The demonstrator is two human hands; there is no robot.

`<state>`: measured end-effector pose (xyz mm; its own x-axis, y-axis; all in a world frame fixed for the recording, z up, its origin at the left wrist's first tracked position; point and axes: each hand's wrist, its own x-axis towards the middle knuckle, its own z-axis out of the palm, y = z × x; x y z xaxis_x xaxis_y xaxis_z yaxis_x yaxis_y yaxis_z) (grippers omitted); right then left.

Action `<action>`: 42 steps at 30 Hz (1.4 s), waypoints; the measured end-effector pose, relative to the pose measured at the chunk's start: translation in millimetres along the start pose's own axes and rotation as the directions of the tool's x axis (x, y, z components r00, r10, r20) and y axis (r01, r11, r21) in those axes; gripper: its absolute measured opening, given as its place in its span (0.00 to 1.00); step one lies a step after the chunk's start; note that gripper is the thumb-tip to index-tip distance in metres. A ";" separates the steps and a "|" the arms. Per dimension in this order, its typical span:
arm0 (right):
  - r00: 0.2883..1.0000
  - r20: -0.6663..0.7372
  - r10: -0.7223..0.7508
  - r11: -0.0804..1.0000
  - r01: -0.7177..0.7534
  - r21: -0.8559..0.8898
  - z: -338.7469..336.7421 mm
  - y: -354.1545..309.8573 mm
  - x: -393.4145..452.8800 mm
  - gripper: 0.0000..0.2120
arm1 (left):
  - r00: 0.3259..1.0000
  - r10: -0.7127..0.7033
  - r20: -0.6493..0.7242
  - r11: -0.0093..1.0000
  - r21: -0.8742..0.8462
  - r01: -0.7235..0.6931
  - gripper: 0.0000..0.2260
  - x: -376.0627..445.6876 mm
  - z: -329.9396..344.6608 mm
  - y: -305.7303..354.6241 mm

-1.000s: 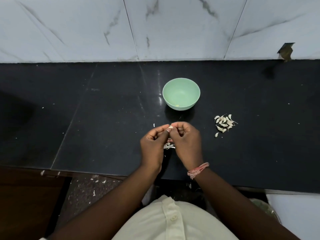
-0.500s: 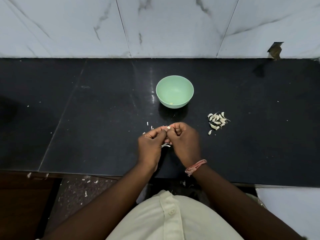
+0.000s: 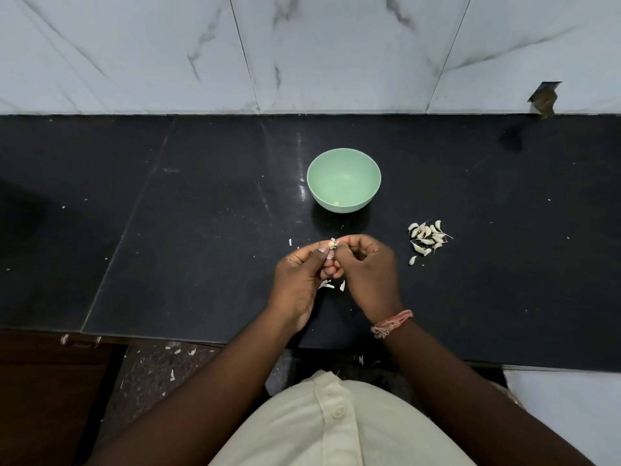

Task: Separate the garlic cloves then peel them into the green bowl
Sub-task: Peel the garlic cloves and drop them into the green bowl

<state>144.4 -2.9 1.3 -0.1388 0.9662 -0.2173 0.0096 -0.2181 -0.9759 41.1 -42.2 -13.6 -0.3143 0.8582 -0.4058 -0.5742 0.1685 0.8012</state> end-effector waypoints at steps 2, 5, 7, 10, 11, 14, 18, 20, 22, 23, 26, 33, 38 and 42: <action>1.000 0.000 0.007 1.000 -0.007 -0.007 0.4 1.7 -1.6 0.03 | 1.000 -0.021 -0.007 1.000 -0.009 0.021 0.08 0.6 -0.1 -0.5; 0.999 -0.030 0.013 1.000 -0.014 -0.025 2.8 3.7 -2.2 0.03 | 0.998 -0.060 -0.017 0.996 -0.060 0.059 0.09 0.1 0.9 0.0; 0.999 -0.048 0.009 0.999 -0.011 -0.041 4.4 4.8 -2.0 0.02 | 0.996 -0.089 -0.019 0.991 -0.100 0.086 0.09 -0.4 2.1 0.7; 0.998 -0.068 -0.007 0.995 0.001 -0.096 5.5 11.0 -1.6 0.02 | 0.991 -0.131 -0.026 0.977 -0.172 0.125 0.09 0.6 1.9 0.3; 0.997 -0.081 -0.008 0.993 -0.002 -0.122 5.5 13.8 -1.2 0.02 | 0.989 -0.147 -0.030 0.972 -0.191 0.139 0.08 0.9 2.1 -0.4; 0.994 -0.111 0.007 0.987 -0.025 -0.156 4.9 20.5 -2.0 0.02 | 0.982 -0.182 -0.042 0.963 -0.210 0.169 0.08 1.2 2.5 -4.3; 0.996 -0.086 -0.022 0.973 0.001 -0.229 7.1 19.9 -6.3 0.02 | 0.975 -0.204 -0.083 0.958 -0.223 0.181 0.06 4.4 1.1 -5.1; 0.992 -0.127 -0.027 0.963 -0.009 -0.268 6.0 21.0 -4.9 0.03 | 0.975 -0.195 -0.107 0.957 -0.238 0.165 0.05 7.4 -1.8 -3.9; 0.988 -0.152 -0.033 0.946 -0.019 -0.324 2.7 23.3 -1.6 0.04 | 0.978 -0.174 -0.114 0.964 -0.222 0.146 0.04 9.0 -4.1 -3.2; 0.988 -0.147 -0.042 0.938 -0.012 -0.348 1.0 24.2 -0.6 0.06 | 0.980 -0.166 -0.112 0.968 -0.208 0.141 0.05 8.7 -4.6 -3.1; 0.986 -0.127 -0.112 0.908 0.049 -0.416 -1.2 25.9 1.2 0.13 | 0.983 -0.153 -0.107 0.972 -0.198 0.129 0.06 7.0 -5.8 -4.0; 0.985 0.032 -0.171 0.881 0.167 -0.443 -3.1 19.3 7.2 0.18 | 0.986 -0.117 -0.118 0.984 -0.144 0.100 0.04 6.8 -8.6 -6.0; 0.936 0.200 -0.291 0.824 0.351 -0.444 -3.5 9.5 7.2 0.20 | 0.994 -0.009 -0.106 0.992 0.122 0.022 0.09 3.8 -11.1 -11.1; 0.860 0.388 -0.333 0.729 0.495 -0.473 -8.6 12.4 15.2 0.17 | 0.990 0.100 -0.099 0.919 0.390 -0.054 0.13 3.3 -16.2 -8.5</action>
<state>151.0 10.3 -14.3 -0.5065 0.8498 0.1458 0.4068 0.3846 -0.8286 32.7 -48.7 -28.9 -0.4433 0.8188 -0.3648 -0.2156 0.2976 0.9300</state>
